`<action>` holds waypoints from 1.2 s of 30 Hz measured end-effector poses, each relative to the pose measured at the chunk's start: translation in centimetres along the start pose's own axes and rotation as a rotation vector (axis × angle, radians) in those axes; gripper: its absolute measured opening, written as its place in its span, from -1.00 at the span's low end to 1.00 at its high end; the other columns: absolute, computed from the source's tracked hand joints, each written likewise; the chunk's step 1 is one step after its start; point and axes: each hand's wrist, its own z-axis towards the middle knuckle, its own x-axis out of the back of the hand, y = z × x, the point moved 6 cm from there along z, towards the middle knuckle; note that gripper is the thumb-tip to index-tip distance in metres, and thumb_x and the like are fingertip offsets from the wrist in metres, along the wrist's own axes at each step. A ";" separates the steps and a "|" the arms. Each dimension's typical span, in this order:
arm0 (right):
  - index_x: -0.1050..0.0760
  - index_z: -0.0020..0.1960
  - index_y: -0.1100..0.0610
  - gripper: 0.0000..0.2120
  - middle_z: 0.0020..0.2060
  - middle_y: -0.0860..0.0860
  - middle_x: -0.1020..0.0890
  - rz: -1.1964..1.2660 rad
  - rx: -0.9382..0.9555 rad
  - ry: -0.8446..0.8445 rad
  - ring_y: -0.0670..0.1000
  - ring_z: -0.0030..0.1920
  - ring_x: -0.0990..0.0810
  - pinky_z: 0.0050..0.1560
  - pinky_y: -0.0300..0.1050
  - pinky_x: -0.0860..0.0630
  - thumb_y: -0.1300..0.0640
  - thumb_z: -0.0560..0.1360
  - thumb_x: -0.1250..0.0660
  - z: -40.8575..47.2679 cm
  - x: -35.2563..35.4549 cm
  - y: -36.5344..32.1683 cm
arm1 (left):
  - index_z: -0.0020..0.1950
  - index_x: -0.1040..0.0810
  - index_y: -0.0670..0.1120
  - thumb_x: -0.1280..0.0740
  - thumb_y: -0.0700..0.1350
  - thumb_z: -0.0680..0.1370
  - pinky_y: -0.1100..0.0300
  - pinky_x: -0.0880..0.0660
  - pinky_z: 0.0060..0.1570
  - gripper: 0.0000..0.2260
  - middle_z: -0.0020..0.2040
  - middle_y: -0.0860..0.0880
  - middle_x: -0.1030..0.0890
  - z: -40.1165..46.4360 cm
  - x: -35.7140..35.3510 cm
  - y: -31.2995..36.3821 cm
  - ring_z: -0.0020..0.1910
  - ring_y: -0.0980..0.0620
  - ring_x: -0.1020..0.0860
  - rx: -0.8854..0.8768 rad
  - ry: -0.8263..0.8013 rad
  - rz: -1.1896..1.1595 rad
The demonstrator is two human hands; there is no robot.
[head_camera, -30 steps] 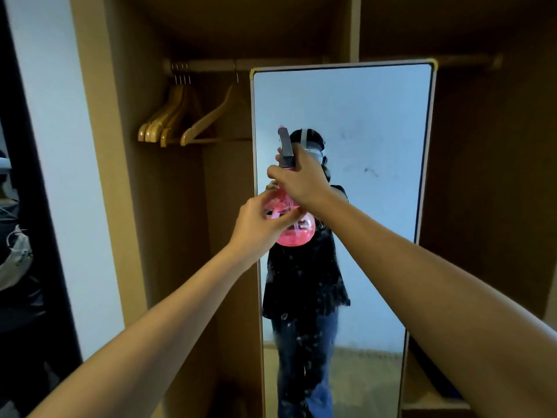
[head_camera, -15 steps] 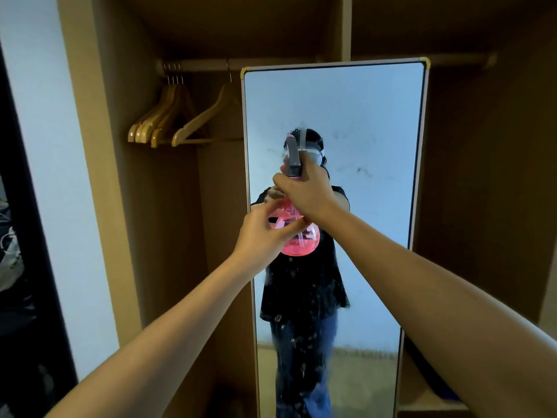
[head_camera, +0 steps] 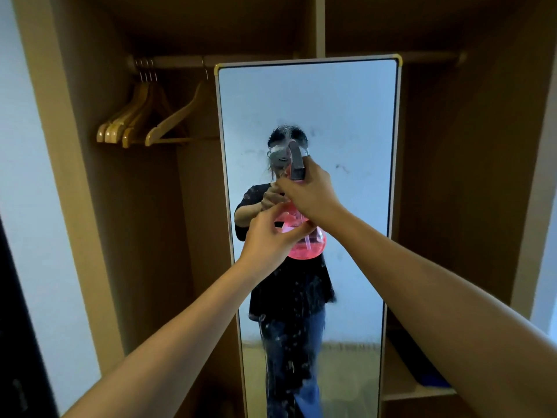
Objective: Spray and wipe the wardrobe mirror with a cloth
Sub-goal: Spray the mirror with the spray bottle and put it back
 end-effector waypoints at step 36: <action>-0.44 -0.05 0.14 -0.89 -0.34 -0.08 -0.46 0.053 -0.080 0.255 -0.15 -0.39 -0.39 -0.35 -0.29 -0.35 0.17 0.49 -0.35 -2.3 11.2 5.7 | 0.17 -0.55 -0.12 -0.55 -0.19 0.40 0.26 -0.55 0.04 -0.62 0.02 0.02 -0.67 -1.5 -11.6 2.9 0.03 0.13 -0.63 0.046 -0.271 -0.270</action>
